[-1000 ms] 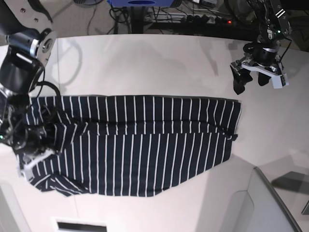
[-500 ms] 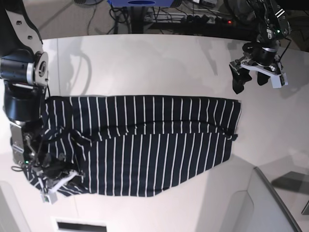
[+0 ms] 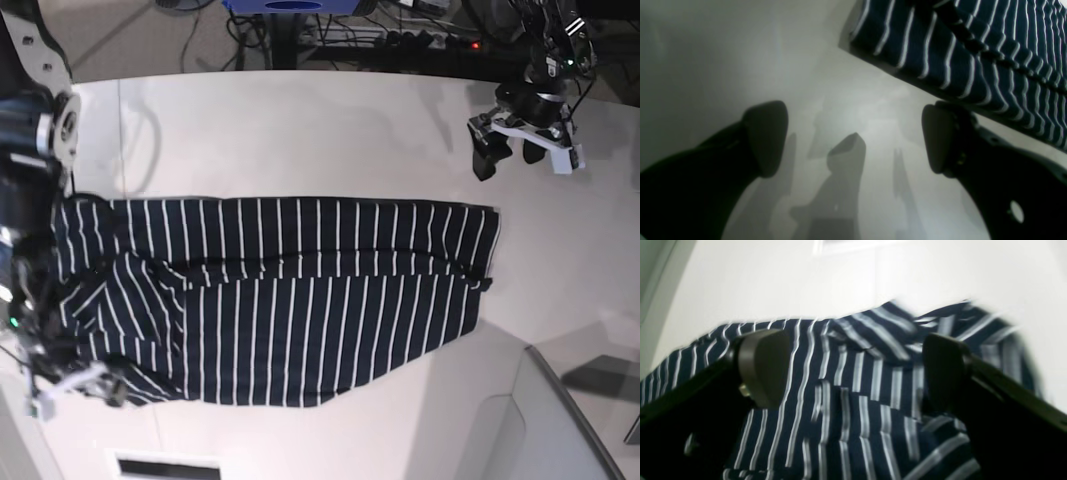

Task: Layout the t-shirt on the table in an organized manner, then fold the t-shirt properly
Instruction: 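Release the fold and raise both grippers away from the shirt, then grasp the folded shirt edge corners with both grippers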

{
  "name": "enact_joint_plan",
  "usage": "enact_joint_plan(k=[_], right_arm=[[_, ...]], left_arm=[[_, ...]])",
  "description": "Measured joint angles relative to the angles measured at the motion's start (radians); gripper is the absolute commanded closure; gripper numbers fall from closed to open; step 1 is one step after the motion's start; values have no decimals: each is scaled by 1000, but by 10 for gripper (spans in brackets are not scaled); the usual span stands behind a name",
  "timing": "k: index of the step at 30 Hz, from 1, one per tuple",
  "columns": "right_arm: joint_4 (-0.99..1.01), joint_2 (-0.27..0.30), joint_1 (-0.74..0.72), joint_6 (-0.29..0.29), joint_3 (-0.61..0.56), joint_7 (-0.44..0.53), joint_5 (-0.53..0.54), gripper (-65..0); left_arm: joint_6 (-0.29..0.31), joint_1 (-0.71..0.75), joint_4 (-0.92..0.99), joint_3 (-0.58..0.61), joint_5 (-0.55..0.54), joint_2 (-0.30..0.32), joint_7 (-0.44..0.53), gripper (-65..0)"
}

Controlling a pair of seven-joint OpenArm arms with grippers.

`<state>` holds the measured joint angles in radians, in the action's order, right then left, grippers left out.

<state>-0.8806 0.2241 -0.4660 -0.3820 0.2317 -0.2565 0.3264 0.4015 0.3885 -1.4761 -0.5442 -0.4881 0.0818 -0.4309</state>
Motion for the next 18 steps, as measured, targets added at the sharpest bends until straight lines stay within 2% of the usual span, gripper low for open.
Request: enact_joint_plan(k=[1, 3, 6, 8, 10, 12, 15, 18], right_arm=[[-75, 0, 55, 2, 44, -21, 3, -557], [-219, -21, 175, 1, 161, -132, -4, -558], [-388, -100, 318, 13, 410, -272, 42, -558], [-423, -145, 372, 3, 555, -337, 100, -558], [-419, -158, 414, 8, 656, -406, 111, -558], [-388, -154, 445, 6, 708, -409, 121, -558], [-270, -139, 437, 0, 728, -406, 127, -558], [-105, -92, 373, -22, 731, -377, 162, -558]], left_arm=[[1, -2, 0, 2, 1, -1, 0, -550], [-1, -7, 1, -5, -12, -8, 3, -484], [0, -30, 19, -14, -14, -34, 2, -410], [2, -69, 65, -54, -14, -69, -2, -390], [0, -106, 114, -108, -6, -100, 0, -390], [-3, -117, 145, -132, -5, -111, 0, -390], [-5, -117, 154, -135, -6, -114, -2, -390], [-4, -123, 154, -138, -11, -123, 0, -390]])
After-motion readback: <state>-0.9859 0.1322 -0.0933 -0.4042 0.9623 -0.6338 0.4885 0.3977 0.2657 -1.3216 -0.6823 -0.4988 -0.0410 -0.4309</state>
